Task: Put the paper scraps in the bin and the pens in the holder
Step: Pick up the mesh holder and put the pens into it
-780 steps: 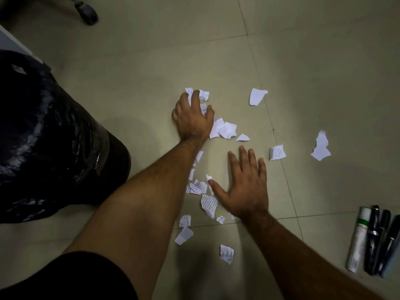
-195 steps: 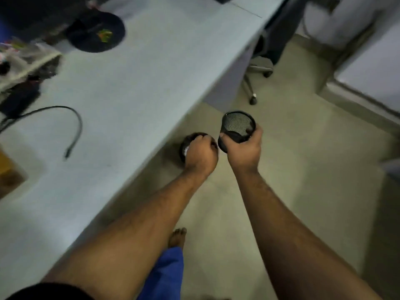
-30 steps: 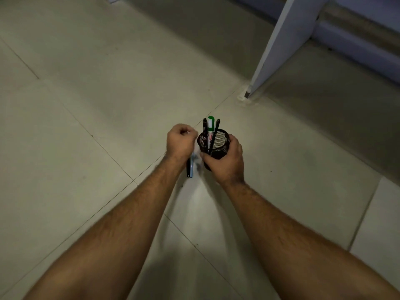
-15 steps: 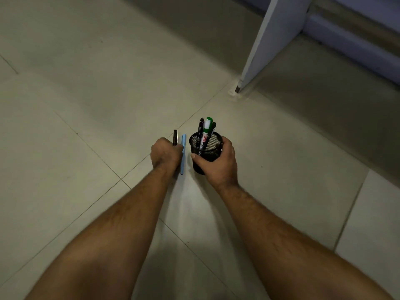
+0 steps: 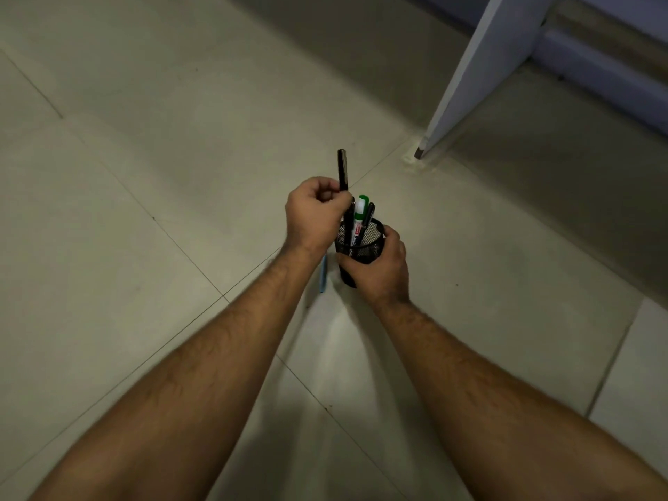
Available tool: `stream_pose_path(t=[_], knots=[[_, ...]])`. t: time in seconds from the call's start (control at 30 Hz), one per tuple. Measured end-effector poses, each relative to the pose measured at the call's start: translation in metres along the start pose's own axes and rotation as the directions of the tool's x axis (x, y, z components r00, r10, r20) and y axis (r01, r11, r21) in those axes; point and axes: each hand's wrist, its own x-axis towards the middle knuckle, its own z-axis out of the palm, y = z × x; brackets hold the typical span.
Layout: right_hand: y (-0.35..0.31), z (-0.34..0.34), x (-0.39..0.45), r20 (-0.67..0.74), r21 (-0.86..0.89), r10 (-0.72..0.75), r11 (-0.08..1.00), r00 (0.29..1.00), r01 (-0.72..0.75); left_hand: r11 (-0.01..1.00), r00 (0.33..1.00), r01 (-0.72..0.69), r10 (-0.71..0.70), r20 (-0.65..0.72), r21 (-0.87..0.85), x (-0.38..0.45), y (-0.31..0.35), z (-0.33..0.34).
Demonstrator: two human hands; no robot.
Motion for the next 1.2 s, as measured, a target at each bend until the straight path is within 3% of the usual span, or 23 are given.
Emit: stream_pose_path(t=[0.1, 0.17, 0.23, 0.3, 0.4, 0.47, 0.53, 0.6, 0.67, 0.83, 0.9, 0.93, 1.0, 1.07, 1.13, 1.2], knots=[[0.000, 0.004, -0.002, -0.005, 0.018, -0.005, 1.000, 1.000, 0.005, 0.998, 0.998, 0.036, -0.039, 0.048, 0.052, -0.003, -0.006, 0.004], [-0.001, 0.005, -0.002, -0.015, 0.024, -0.013, 1.000, 1.000, 0.013, 0.969, 0.986, 0.013, -0.054, 0.160, 0.249, -0.008, -0.013, 0.004], [-0.001, 0.004, -0.001, -0.015, 0.030, -0.037, 0.999, 0.999, 0.037, 0.873, 0.952, -0.092, -0.064, 0.300, 0.479, -0.012, -0.018, 0.001], [0.000, 0.002, -0.001, -0.005, 0.035, -0.048, 0.998, 0.999, 0.049, 0.793, 0.928, -0.202, -0.032, 0.370, 0.575, -0.013, -0.016, -0.001], [0.002, -0.002, -0.003, -0.008, 0.080, -0.021, 0.997, 1.000, 0.022, 0.802, 0.955, -0.250, 0.112, 0.274, 0.542, -0.010, -0.011, -0.002], [0.002, -0.006, -0.004, -0.013, 0.096, -0.014, 0.995, 1.000, 0.015, 0.859, 0.991, -0.130, 0.091, 0.103, 0.496, -0.005, -0.019, -0.007], [0.003, -0.009, -0.005, -0.023, 0.112, 0.000, 0.994, 1.000, 0.002, 0.856, 0.999, 0.047, -0.030, -0.041, 0.515, -0.004, -0.037, -0.012], [0.006, -0.012, -0.005, -0.037, 0.124, 0.031, 0.992, 0.999, -0.026, 0.749, 0.986, 0.158, -0.153, -0.064, 0.643, -0.008, -0.057, -0.014], [0.010, -0.014, -0.006, -0.037, 0.113, 0.044, 0.993, 0.998, -0.040, 0.626, 0.974, 0.153, -0.227, -0.009, 0.764, -0.014, -0.071, -0.010], [0.017, -0.013, -0.007, -0.032, 0.034, 0.015, 0.999, 0.999, -0.014, 0.516, 0.967, 0.184, -0.248, -0.059, 0.837, -0.006, -0.076, -0.001], [0.018, -0.012, -0.006, -0.030, 0.013, 0.020, 1.000, 0.999, -0.019, 0.554, 0.969, 0.198, -0.233, -0.078, 0.809, 0.000, -0.068, -0.001], [0.018, -0.011, -0.005, -0.028, 0.003, 0.022, 1.000, 0.999, -0.022, 0.624, 0.973, 0.203, -0.212, -0.087, 0.755, 0.004, -0.063, -0.001], [0.016, -0.010, -0.001, -0.022, -0.010, 0.025, 1.000, 0.999, -0.025, 0.839, 0.983, 0.182, -0.174, -0.064, 0.512, 0.011, -0.049, -0.002], [0.013, -0.009, 0.004, -0.014, -0.007, 0.037, 0.999, 0.999, -0.037, 0.970, 0.991, 0.133, -0.134, -0.007, 0.206, 0.015, -0.033, -0.003], [0.006, -0.006, 0.009, 0.007, 0.003, 0.040, 0.999, 0.999, -0.040, 0.994, 0.995, 0.070, -0.075, 0.065, 0.088, 0.013, -0.017, -0.004], [0.000, -0.002, 0.011, 0.037, 0.014, 0.035, 0.999, 0.999, -0.036, 0.996, 0.991, 0.019, -0.031, 0.133, 0.089, 0.008, -0.006, -0.001]])
